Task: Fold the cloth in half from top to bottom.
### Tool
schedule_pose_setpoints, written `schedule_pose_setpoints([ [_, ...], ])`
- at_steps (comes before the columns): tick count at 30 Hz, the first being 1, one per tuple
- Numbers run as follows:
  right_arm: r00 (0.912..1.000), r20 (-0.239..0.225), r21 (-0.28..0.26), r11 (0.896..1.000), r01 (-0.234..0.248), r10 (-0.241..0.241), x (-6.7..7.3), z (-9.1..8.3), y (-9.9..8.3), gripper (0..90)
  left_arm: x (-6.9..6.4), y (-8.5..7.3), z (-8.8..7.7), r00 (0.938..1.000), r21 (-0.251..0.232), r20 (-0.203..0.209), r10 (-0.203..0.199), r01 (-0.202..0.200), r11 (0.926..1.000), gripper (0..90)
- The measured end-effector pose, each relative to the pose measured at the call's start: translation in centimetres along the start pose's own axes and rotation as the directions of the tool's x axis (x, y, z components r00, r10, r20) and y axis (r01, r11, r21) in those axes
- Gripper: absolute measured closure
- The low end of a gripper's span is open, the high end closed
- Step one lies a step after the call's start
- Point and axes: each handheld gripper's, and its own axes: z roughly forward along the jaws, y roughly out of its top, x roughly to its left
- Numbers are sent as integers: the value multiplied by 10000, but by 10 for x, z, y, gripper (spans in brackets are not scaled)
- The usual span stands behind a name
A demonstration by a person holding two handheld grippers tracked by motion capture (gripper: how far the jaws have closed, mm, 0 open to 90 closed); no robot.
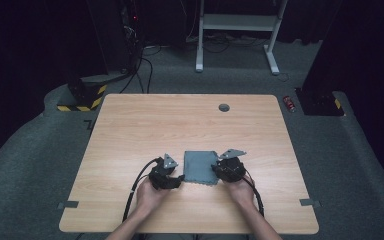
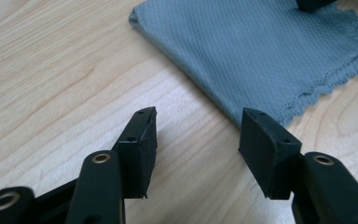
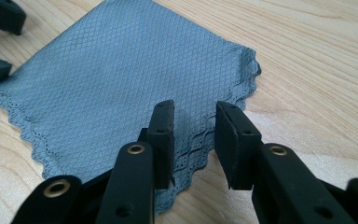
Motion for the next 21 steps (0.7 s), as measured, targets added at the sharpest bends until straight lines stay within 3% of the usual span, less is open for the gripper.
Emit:
schedule_pose_setpoints([
  [6, 9999, 19, -46, 9999, -119, 119, 0, -2, 0, 663, 9, -7, -13, 9986, -627, 127, -505, 512, 9967, 463],
  [14, 9980, 159, -715, 9956, -605, 618, -10, -26, -4, 644, 31, -15, -32, 9917, -1462, 19, -1284, 1273, 9810, 451],
  [18, 9954, 265, -995, 9910, -895, 925, -19, -37, -11, 635, 43, -24, -42, 9831, -1839, -59, -1832, 1790, 9665, 446],
  [21, 9921, 325, -1165, 9863, -1168, 1213, -25, -43, -17, 631, 48, -30, -45, 9807, -1904, -177, -1946, 1878, 9636, 443],
])
